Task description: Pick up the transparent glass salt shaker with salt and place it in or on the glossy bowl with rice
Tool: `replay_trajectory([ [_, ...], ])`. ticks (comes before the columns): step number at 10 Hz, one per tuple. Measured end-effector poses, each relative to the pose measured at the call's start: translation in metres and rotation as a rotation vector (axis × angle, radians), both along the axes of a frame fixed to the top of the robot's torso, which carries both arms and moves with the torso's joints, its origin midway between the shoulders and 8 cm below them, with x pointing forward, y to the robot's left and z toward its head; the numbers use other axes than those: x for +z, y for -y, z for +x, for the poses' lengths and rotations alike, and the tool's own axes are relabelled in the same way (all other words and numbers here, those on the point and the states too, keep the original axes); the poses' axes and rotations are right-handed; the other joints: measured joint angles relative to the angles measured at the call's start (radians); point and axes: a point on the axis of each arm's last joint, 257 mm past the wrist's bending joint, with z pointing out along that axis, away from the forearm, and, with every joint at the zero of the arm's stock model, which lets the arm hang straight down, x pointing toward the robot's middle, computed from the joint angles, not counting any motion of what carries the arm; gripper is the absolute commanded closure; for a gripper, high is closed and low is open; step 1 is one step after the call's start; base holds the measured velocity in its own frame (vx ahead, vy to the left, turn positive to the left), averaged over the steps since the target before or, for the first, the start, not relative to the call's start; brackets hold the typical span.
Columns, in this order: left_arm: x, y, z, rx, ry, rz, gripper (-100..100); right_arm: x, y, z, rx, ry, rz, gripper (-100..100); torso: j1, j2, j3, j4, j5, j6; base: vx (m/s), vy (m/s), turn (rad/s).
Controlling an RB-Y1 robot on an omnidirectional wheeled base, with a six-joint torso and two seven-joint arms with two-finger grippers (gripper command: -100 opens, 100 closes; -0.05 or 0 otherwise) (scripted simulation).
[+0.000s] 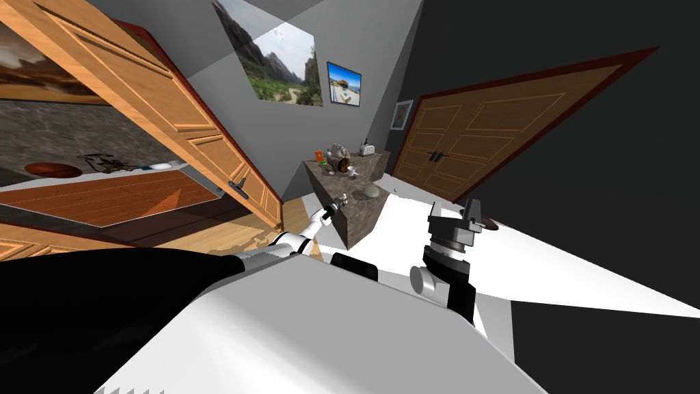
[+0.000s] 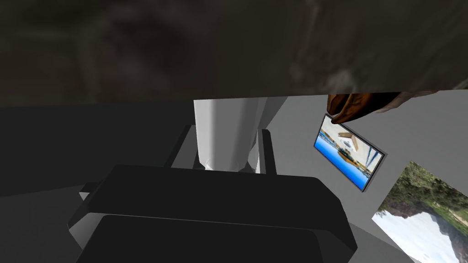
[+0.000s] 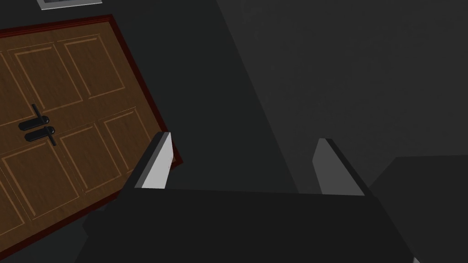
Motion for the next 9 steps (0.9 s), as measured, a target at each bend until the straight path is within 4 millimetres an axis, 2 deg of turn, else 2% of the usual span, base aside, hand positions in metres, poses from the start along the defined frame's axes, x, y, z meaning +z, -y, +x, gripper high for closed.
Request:
replay_trajectory([
  [1,0.0,0.0,0.0,0.0,0.0,-0.001,100,0.0,0.0,0.0,0.0,0.0,0.0,0,0.0,0.0,0.0,0.0,0.0,0.0,0.0,0.0,0.0],
  [2,0.0,0.0,0.0,0.0,0.0,-0.001,0,0.0,0.0,0.0,0.0,0.0,0.0,0,0.0,0.0,0.0,0.0,0.0,0.0,0.0,0.0,0.0],
  [3,0.0,0.0,0.0,0.0,-0.001,-0.001,100,0.0,0.0,0.0,0.0,0.0,0.0,0,0.0,0.0,0.0,0.0,0.0,0.0,-0.009,0.027,0.099],
  [4,-0.001,0.005,-0.003,-0.008,0.0,-0.001,100,0.0,0.0,0.0,0.0,0.0,0.0,0,0.002,0.001,0.0,-0.001,0.0,-0.002,-0.006,0.014,0.022],
  [5,-0.002,0.006,-0.003,-0.009,0.0,-0.001,0,0.0,0.0,0.0,0.0,0.0,0.0,0,0.002,0.001,0.0,-0.001,0.0,-0.001,0.0,0.0,0.0],
  [6,-0.002,0.006,-0.003,-0.008,-0.001,-0.001,100,0.0,0.0,0.0,0.0,0.0,0.0,0,0.001,0.0,-0.001,-0.001,0.0,-0.001,0.055,0.029,-0.11],
  [7,0.009,0.01,0.002,-0.021,0.018,0.007,100,0.0,0.0,0.0,0.0,0.0,0.0,0,0.001,-0.003,-0.001,0.0,0.0,0.001,0.137,0.065,-0.165],
  [9,0.041,0.027,0.025,-0.053,0.081,0.008,100,0.0,0.0,0.0,0.0,0.0,0.0,0,0.002,-0.009,-0.005,-0.001,0.0,0.002,0.091,0.058,-0.086],
])
